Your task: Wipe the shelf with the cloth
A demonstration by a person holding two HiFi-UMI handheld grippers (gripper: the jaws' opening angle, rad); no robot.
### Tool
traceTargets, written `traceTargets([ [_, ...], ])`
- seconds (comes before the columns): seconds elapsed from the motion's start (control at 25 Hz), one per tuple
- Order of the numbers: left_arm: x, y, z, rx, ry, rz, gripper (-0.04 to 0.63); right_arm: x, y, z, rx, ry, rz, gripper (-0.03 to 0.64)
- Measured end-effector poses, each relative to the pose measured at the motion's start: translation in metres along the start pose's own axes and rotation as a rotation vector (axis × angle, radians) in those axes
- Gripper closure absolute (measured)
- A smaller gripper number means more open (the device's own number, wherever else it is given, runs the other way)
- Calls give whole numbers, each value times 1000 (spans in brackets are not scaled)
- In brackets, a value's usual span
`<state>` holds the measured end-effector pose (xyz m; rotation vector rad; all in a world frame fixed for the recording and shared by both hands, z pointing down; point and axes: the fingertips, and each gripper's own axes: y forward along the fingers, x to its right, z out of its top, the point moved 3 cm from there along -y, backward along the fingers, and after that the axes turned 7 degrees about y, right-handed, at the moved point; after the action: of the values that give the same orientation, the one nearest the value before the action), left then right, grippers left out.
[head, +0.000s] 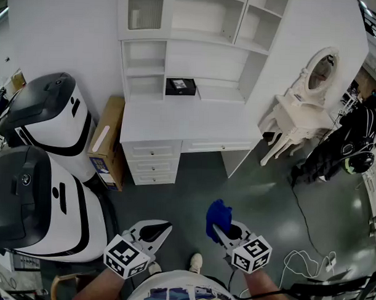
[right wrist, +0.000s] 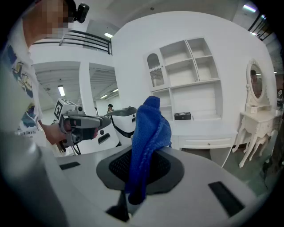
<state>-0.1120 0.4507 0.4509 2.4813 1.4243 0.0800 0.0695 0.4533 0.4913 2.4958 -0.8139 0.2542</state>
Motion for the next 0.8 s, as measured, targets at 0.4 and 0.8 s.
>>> traceTargets([
  [0.4,28,82,34,-4,34,19,583,81,-39,12,25,17,19,549],
  [0.8,36,147,62,-6,51,49,583,155,-49,49,62,-22,91,549],
])
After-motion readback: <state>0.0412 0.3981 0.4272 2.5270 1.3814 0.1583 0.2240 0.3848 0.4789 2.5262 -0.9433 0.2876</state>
